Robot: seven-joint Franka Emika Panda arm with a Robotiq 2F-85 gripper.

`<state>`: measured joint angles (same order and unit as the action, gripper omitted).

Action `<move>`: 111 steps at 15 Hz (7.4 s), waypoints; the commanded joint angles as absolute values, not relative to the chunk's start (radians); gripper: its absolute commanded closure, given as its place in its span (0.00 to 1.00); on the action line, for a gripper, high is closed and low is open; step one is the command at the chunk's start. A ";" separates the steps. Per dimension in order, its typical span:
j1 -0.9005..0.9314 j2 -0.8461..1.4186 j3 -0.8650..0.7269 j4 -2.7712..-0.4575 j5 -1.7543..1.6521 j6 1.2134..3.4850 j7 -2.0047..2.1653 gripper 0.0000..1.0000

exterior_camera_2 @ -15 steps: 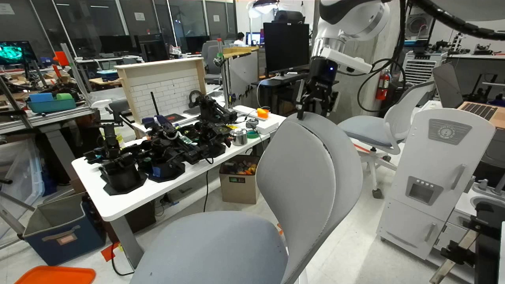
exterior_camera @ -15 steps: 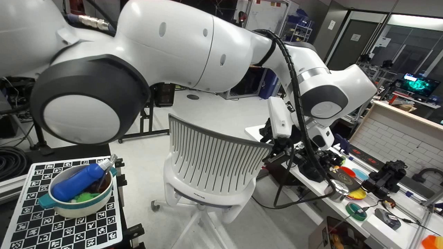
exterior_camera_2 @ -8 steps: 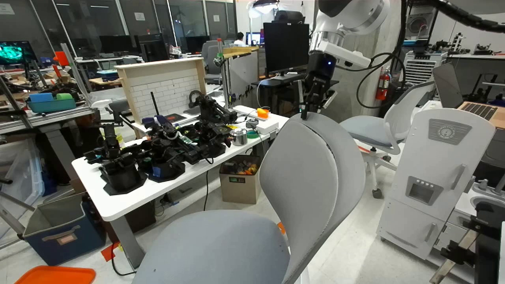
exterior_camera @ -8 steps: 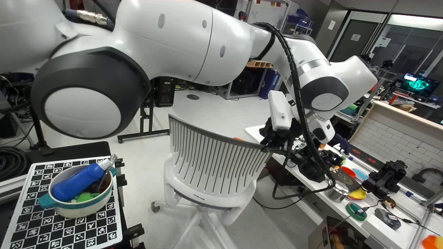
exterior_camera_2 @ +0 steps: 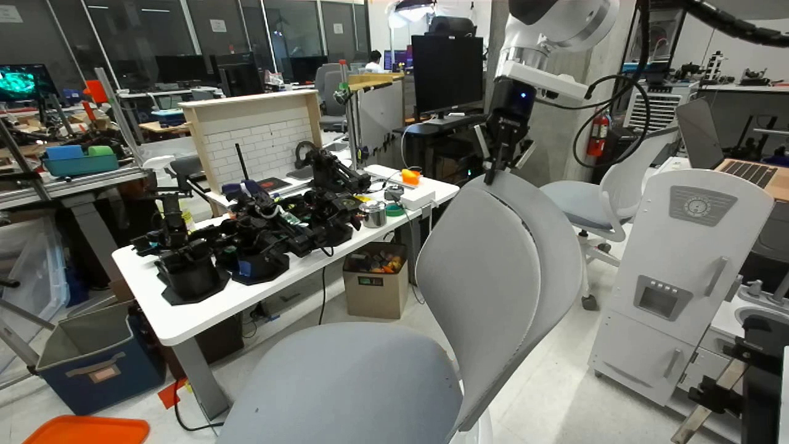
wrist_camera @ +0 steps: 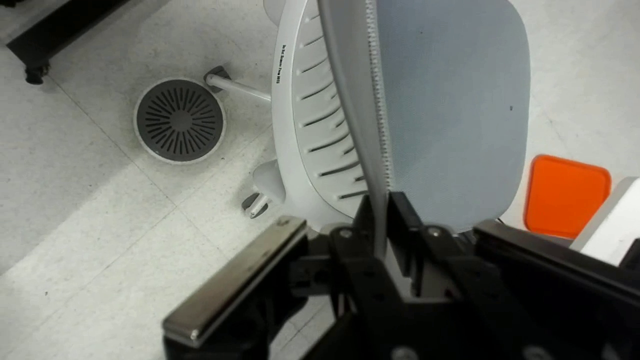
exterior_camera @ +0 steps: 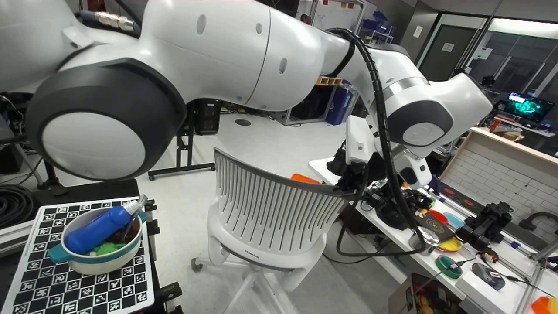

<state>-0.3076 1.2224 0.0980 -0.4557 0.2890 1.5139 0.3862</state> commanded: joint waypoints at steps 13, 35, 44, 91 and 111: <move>-0.309 1.243 0.083 -0.477 0.332 1.336 0.690 0.97; -0.063 1.201 0.128 -0.460 0.339 1.112 0.758 0.00; -0.155 1.072 0.091 -0.470 0.300 1.067 0.593 0.00; -0.196 1.486 0.339 -0.494 0.644 1.697 0.685 0.00; -0.146 1.488 0.277 -0.640 0.868 1.864 0.810 1.00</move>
<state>-0.1486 1.4880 0.2980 -0.6253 0.8194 1.7949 0.7992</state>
